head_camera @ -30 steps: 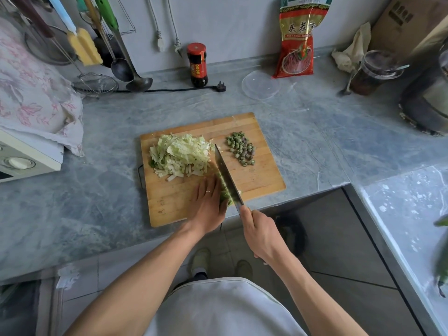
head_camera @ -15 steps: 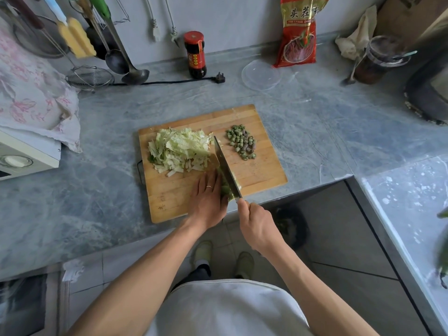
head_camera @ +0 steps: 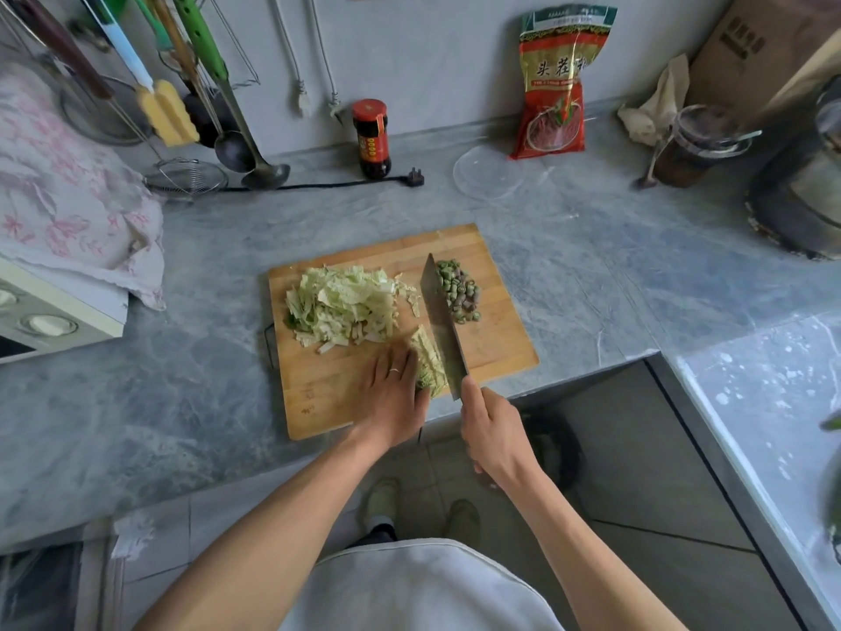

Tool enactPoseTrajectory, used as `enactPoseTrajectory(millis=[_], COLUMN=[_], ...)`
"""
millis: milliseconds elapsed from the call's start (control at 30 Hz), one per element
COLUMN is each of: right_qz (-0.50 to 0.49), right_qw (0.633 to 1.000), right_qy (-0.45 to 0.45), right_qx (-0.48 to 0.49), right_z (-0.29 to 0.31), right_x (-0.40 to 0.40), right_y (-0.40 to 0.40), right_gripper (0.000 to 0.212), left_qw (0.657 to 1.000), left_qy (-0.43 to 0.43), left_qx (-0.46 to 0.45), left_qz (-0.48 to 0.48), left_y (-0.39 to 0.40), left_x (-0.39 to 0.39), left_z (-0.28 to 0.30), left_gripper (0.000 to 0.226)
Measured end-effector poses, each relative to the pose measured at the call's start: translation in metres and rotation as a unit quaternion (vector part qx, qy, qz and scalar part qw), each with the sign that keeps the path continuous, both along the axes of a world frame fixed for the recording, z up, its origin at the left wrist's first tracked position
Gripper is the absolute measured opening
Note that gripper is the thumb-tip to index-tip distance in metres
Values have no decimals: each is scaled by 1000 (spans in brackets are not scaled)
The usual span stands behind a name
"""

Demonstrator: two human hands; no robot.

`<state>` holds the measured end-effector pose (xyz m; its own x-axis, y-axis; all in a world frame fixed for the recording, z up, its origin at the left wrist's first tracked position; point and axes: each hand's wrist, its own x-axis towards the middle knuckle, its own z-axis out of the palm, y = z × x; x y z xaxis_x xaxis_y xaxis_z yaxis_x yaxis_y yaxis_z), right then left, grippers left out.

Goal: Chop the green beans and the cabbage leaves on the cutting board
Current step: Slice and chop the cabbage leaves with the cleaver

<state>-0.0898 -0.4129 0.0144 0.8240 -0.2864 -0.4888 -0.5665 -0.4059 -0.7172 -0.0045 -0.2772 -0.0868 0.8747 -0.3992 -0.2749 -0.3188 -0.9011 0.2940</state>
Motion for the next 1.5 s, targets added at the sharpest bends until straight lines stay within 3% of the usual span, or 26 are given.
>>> enactPoseTrajectory(millis=[233, 467, 767, 933, 1500], right_qz=[62, 57, 56, 60, 57], right_qw=[998, 998, 998, 998, 996], right_qy=[-1, -13, 12, 6, 11], right_qx=[-10, -13, -27, -36, -65], right_z=[10, 9, -2, -6, -16], right_x=[-13, -8, -10, -8, -9], right_y=[0, 16, 13, 19, 25], right_gripper=[49, 44, 55, 54, 56], left_qw=[1000, 999, 994, 996, 999], left_qy=[-6, -10, -31, -26, 10], left_qx=[-25, -43, -107, -90, -40], left_qz=[-7, 6, 3, -2, -18], left_y=[5, 5, 14, 12, 12], left_x=[0, 0, 0, 1, 5], left_z=[-8, -6, -7, -10, -12], left_gripper=[69, 73, 85, 75, 76])
